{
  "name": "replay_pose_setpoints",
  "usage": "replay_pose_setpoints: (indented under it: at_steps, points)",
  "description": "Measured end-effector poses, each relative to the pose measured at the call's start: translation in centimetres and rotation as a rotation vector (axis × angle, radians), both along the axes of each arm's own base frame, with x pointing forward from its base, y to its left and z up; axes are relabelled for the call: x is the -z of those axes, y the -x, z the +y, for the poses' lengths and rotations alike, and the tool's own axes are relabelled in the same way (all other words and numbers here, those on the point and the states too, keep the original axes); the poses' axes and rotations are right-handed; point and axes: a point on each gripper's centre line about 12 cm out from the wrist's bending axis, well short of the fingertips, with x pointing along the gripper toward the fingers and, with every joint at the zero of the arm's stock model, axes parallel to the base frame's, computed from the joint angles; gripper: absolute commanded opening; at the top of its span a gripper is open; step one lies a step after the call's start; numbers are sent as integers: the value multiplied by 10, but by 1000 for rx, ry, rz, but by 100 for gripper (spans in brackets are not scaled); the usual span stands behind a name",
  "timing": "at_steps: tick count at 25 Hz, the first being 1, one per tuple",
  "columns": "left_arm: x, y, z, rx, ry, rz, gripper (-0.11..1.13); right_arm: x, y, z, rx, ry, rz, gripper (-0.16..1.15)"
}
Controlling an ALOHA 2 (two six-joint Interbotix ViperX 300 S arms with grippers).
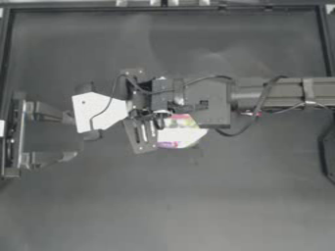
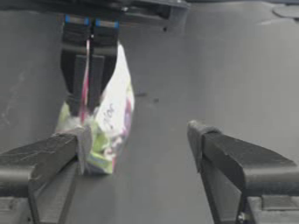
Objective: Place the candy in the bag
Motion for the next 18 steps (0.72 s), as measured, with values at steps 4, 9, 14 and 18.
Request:
replay_pose_setpoints:
  at_steps: [4, 9, 14, 18]
  points:
    - [1, 0, 0, 0, 0, 2, 97, -4, 3, 0, 11, -34, -18, 6]
    - [2, 1, 2, -9, 0, 5, 97, -16, 13, 1, 14, -48, -71, 6]
    - [3, 1, 4, -21, 7, 9, 97, -22, 22, 4, 19, -75, -112, 6]
    - [5, 1, 6, -34, 10, 14, 97, -25, 29, 5, 23, -82, -144, 6]
